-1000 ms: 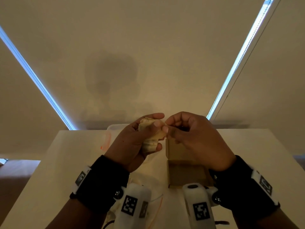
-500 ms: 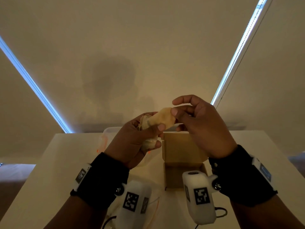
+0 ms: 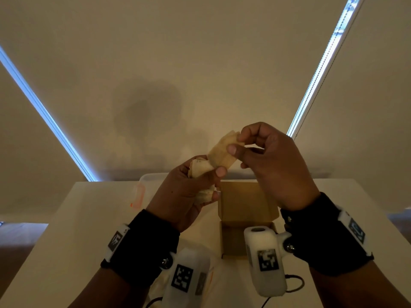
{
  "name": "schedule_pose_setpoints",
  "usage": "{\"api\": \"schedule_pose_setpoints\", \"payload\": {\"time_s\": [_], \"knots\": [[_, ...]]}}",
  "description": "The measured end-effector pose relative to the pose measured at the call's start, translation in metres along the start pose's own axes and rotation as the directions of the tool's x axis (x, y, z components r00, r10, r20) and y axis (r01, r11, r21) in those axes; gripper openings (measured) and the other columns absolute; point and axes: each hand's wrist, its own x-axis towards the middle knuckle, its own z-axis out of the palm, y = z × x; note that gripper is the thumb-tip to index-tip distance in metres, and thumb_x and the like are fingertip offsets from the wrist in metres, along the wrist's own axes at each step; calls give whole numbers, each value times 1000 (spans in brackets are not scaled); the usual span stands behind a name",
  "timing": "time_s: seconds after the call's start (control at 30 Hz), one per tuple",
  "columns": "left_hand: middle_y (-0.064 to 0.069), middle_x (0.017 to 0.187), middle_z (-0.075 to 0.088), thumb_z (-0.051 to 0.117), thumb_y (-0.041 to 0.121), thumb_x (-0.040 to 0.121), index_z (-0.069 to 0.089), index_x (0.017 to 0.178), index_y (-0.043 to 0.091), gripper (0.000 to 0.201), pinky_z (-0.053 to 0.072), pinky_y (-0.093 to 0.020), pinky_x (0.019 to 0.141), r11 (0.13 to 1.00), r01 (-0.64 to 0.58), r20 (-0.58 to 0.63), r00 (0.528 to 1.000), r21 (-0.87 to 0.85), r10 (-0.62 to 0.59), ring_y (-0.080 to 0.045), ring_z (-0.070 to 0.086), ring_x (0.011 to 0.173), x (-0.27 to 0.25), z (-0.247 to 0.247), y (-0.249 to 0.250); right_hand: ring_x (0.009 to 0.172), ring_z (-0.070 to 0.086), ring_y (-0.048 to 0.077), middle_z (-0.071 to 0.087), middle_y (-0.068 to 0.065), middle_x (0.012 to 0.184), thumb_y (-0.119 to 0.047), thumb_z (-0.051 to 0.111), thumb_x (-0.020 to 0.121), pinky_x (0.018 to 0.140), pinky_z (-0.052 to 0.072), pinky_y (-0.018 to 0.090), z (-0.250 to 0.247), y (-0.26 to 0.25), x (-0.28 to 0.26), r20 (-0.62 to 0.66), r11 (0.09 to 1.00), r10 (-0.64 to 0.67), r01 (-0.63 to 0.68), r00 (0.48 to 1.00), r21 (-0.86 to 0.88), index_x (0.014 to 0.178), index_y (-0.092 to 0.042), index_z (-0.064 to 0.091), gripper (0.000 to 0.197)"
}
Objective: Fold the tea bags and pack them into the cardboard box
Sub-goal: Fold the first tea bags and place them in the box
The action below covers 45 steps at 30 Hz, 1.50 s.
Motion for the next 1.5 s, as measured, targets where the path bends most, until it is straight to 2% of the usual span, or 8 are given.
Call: {"api": "schedule_pose_setpoints", "payload": {"time_s": [0.1, 0.23, 0.47, 0.53, 0.7, 0.9, 1.33, 1.5], "knots": [[-5, 84, 63, 74, 15, 86, 69, 99, 12, 14, 49, -22, 52, 998, 27, -28, 999, -53, -29, -13, 58, 71, -4, -1, 4, 77, 69, 9, 75, -6, 96, -9, 74, 88, 62, 55, 22, -11, -5, 3, -14, 999, -10, 10, 1000, 36, 96, -18, 69, 14], [-8, 90, 66, 59, 31, 91, 68, 105, 9, 27, 52, -25, 55, 972, 121, -43, 990, -200, -132, -17, 59, 76, -8, -4, 10, 75, 65, 9, 75, -4, 96, -6, 67, 93, 64, 53, 23, -22, -9, 6, -38, 998, -61, 61, 997, -10, 96, -19, 71, 14], [-11, 95, 70, 50, 10, 76, 66, 118, 6, 46, 55, -26, 58, 969, 109, -20, 993, -223, -117, -21, 59, 82, -12, -6, 14, 104, 69, 10, 75, -13, 103, -6, 56, 99, 93, 59, 41, -22, -12, -2, -47, 998, -46, 44, 998, -43, 92, -32, 75, 33], [-12, 96, 72, 54, 8, 79, 65, 122, 6, 44, 56, -25, 58, 980, 76, -17, 997, -184, -80, -19, 63, 81, -13, -3, 15, 100, 69, 8, 75, -14, 100, -5, 55, 99, 90, 60, 36, -19, -14, -7, -3, 997, -26, 25, 1000, -66, 92, -32, 75, 35], [-10, 94, 74, 60, 7, 79, 64, 117, 7, 38, 56, -25, 57, 995, -3, 8, 1000, -96, 4, -14, 69, 76, -16, 3, 17, 95, 62, -6, 67, -21, 104, -15, 53, 101, 70, 48, 1, -13, -17, -19, 135, 979, 26, 3, 990, -206, 91, -39, 69, 31], [-8, 88, 72, 61, 6, 79, 66, 107, 8, 29, 56, -26, 55, 995, -60, 18, 998, -77, 62, -16, 70, 73, -16, 10, 17, 98, 61, -2, 68, -20, 104, -29, 57, 100, 70, 45, -3, -10, -20, -24, 168, 966, 22, 23, 985, -259, 100, -39, 69, 15], [-4, 83, 67, 63, 6, 89, 69, 108, 13, 21, 45, -22, 48, 991, -132, 45, 990, 28, 131, -14, 61, 72, -5, 14, 37, 84, 63, -11, 67, -30, 75, -43, 61, 95, 66, 45, 1, 5, -33, -20, 122, 974, -37, 63, 992, -218, 84, -41, 67, 13], [-1, 85, 70, 65, 5, 91, 70, 108, 12, 19, 46, -18, 46, 992, -104, 47, 994, 77, 101, -10, 63, 69, -2, 17, 37, 82, 69, 4, 74, -15, 82, -46, 66, 91, 72, 56, 15, 7, -32, -14, 46, 980, -50, 58, 998, -190, 88, -32, 75, 17]]}}
